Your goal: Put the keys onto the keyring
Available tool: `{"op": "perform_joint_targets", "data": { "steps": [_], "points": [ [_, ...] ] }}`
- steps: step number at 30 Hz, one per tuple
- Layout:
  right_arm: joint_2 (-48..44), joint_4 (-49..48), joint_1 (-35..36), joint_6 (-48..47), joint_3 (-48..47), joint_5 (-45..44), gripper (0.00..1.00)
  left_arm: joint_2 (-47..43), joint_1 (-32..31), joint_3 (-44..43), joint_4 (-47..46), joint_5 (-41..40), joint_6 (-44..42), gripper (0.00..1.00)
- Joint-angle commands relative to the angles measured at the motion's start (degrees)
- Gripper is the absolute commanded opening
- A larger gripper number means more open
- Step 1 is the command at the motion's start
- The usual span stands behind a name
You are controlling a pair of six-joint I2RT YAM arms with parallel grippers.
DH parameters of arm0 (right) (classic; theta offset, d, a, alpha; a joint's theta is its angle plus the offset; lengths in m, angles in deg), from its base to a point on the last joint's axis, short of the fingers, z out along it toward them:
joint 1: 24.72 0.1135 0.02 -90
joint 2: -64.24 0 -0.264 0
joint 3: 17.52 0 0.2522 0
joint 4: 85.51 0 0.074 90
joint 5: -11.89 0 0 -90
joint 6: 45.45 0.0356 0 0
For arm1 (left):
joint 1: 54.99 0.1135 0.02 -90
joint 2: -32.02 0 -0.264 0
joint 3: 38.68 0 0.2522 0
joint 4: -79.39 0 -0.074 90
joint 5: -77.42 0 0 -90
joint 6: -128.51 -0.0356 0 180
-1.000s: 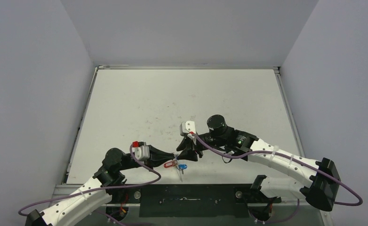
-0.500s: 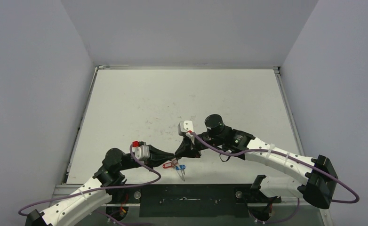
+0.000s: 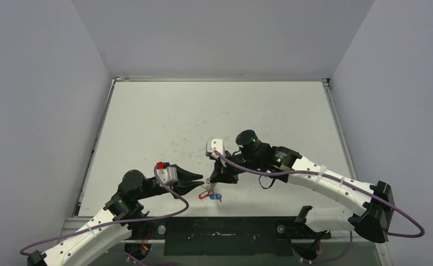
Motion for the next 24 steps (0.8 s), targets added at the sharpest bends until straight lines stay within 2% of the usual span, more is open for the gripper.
{"op": "perform_joint_targets", "data": {
  "steps": [1,7,13,24],
  "points": [
    [1.42,5.34,2.04,-0.76,-5.95,-6.07,0.00,2.42,-0.09,-4.75,5.44,-0.73,-2.42,0.22],
    [5.67,13.49,3.98,-0.45,-13.69,-10.76,0.00,6.21,-0.11,-7.91,8.35,1.17,-5.27,0.27],
    [8.54,16.09,4.99,1.10,-17.34,-11.55,0.00,8.30,-0.29,-9.58,11.23,2.26,-7.30,0.30],
    [10.02,15.45,5.89,1.84,-18.06,-11.16,0.00,10.62,-0.95,-8.67,6.27,3.35,-5.72,0.23]
  ]
}}
